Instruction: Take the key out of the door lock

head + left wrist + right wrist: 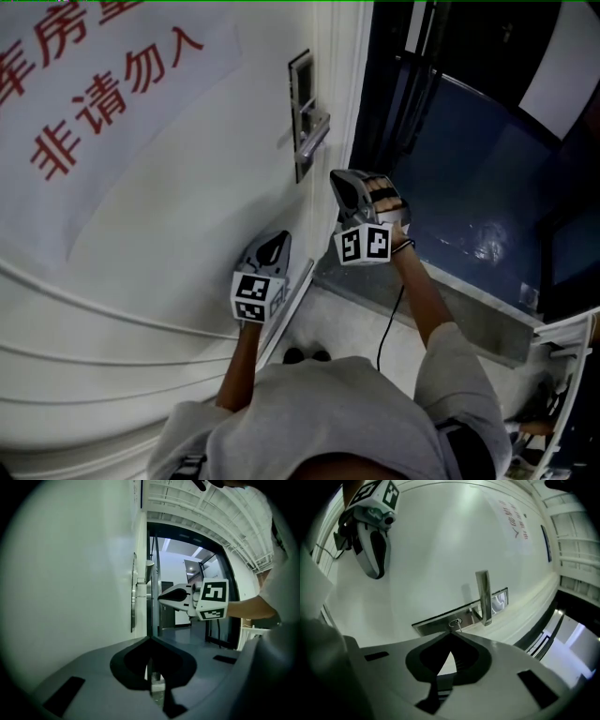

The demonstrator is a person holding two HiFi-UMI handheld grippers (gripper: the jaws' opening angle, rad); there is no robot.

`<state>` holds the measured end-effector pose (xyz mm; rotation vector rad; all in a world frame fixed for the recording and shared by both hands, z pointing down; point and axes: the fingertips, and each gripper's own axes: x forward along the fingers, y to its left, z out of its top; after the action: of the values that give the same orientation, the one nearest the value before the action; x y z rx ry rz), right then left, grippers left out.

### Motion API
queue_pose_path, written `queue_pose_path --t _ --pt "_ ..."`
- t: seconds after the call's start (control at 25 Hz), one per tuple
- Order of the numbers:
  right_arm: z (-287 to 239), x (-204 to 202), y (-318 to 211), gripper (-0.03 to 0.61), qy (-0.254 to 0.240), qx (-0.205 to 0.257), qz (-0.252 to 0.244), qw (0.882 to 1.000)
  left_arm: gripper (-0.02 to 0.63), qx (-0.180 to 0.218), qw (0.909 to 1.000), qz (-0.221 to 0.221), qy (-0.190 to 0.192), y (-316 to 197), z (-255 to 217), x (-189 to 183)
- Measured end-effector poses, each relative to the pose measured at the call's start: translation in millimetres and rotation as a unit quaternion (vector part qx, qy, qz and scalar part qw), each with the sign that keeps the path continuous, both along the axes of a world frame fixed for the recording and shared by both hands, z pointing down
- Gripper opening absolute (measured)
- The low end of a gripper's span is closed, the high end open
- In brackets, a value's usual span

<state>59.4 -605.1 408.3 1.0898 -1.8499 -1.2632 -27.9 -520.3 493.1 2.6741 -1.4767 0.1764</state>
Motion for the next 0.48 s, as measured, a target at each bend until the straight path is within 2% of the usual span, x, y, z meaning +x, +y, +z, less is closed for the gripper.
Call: queue_pose_path --t 0.16,0.4,0.44,0.48 --pt "-0.8 -2.3 -12.2 0.023 0.06 0.018 -0.004 0.998 0.018 0.0 1.0 0.001 0.002 -1.1 -0.2 0.9" --pt "0.2 -9.0 -23.3 0.03 0.102 0.034 -0.013 0.994 0.018 -0.002 1.0 0.004 0.006 -1.1 -0.6 2.1" --pt "1.1 -10.3 -26.4 0.088 0.111 0.034 -0.014 0.993 0.018 -0.002 1.0 0.004 0.006 -1.1 -0.7 2.8" --pt "2.2 -11.5 -30.0 0.173 0.119 0.032 -0.015 0.992 0.018 -0.002 1.0 0.005 0.006 -1.2 -0.6 3.2"
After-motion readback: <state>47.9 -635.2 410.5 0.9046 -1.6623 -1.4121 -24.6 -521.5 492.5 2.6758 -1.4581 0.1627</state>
